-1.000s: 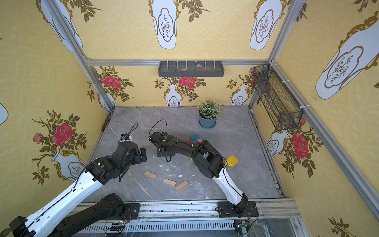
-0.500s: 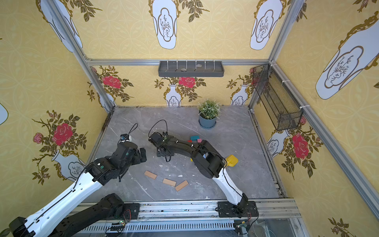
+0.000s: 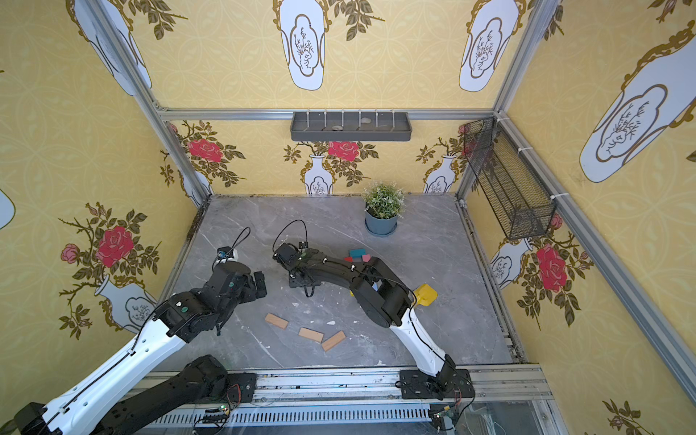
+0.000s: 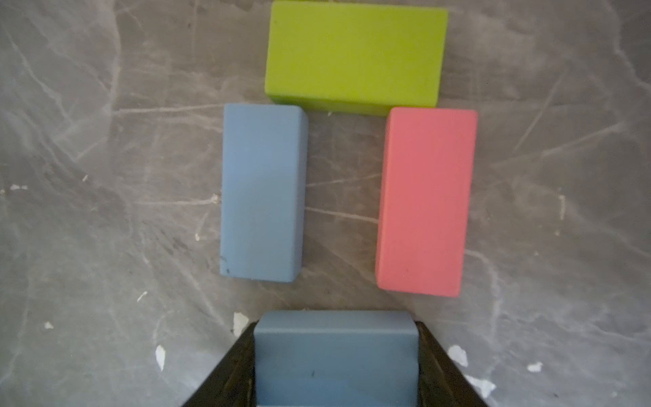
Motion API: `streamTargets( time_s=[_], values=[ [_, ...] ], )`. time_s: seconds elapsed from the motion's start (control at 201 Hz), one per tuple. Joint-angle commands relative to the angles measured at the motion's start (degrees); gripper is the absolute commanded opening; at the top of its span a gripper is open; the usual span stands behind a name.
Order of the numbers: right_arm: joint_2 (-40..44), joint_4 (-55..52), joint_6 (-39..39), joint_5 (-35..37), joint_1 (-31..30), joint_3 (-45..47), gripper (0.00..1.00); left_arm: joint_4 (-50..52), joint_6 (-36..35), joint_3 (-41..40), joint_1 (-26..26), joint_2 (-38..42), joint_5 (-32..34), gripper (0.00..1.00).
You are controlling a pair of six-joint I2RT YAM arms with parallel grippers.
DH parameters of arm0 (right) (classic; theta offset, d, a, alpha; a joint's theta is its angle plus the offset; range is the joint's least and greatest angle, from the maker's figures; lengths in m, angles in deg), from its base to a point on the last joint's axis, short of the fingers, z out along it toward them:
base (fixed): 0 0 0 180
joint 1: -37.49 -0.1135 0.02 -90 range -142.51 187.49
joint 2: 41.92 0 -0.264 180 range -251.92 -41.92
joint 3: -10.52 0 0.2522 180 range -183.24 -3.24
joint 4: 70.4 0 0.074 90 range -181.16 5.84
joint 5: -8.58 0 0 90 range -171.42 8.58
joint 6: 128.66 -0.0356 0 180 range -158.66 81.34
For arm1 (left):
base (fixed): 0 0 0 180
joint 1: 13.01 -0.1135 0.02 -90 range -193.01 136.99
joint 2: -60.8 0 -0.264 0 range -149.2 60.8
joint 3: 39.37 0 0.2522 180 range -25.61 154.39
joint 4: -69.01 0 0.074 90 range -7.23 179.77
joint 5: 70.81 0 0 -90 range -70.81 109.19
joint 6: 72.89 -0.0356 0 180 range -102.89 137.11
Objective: Assemble the number 8 with building blocks
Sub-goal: Assemble the building block at the center of the board.
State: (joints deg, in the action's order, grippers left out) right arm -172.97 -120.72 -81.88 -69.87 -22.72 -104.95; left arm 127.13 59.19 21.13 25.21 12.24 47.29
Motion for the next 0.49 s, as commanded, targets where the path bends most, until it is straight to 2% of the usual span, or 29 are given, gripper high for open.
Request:
streamTargets(
  time_s=[0.0,0.488],
  values=[
    [-1.0,-6.7,-0.1,-0.4,0.1,0.5,0.49,0.3,0.2,-0.4,-0.1,-0.2,0.8,1.00],
    [-1.4,-4.4,1.3,-2.6,0.0,0.3,0.50,0.0,0.2,-0.6,-0.1,-0.9,0.7,1.00]
  ],
)
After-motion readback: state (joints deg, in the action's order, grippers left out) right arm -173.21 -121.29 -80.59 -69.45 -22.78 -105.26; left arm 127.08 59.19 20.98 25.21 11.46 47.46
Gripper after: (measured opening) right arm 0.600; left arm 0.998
